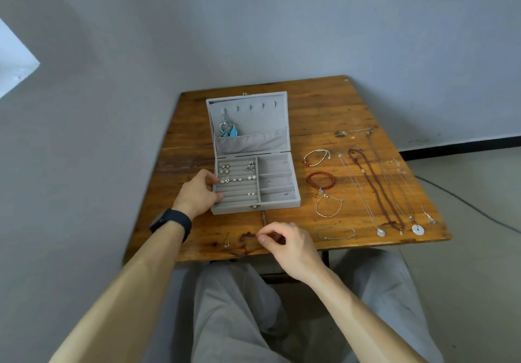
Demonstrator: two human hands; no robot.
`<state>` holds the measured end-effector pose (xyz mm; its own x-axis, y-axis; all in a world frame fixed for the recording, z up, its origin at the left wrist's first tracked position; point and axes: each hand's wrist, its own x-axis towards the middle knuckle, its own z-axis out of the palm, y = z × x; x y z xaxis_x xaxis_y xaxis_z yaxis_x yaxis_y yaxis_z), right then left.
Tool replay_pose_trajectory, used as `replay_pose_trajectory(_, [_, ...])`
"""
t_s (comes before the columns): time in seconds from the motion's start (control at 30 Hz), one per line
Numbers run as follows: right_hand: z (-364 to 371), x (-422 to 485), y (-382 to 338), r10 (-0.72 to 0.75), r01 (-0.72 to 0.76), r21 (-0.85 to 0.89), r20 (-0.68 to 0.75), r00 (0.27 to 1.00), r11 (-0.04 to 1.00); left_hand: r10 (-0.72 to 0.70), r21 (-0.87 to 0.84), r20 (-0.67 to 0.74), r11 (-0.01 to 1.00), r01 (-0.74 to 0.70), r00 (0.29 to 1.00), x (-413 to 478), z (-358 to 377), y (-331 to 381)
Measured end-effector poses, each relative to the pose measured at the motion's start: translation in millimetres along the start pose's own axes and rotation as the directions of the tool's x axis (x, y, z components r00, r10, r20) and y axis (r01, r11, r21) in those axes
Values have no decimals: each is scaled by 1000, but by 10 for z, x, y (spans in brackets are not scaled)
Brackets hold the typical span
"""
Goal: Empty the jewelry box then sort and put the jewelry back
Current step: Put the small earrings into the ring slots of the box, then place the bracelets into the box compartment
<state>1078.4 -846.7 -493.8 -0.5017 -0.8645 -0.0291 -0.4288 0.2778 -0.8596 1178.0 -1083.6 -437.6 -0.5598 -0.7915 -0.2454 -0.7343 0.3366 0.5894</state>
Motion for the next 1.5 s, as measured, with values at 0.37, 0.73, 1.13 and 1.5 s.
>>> replay_pose_trajectory(0.37, [-61, 376, -319, -13, 11, -39, -33, 999, 999, 159, -23, -226, 985, -169, 961, -392, 181, -625])
replay_pose_trajectory(0.73, [194, 1247, -591, -188, 215, -546, 105, 976, 810, 264, 270, -234, 942, -198, 936, -430, 442, -727])
replay_pose_trajectory(1.13, [349, 1462, -667, -178, 195, -643, 92, 980, 741, 264, 256, -266, 947, -196, 927, -413, 461, -751])
replay_pose_trajectory(1.5, [359, 1352, -724, -84, 57, -643, -11, 996, 764, 258, 265, -276, 946, -184, 926, -418, 470, -747])
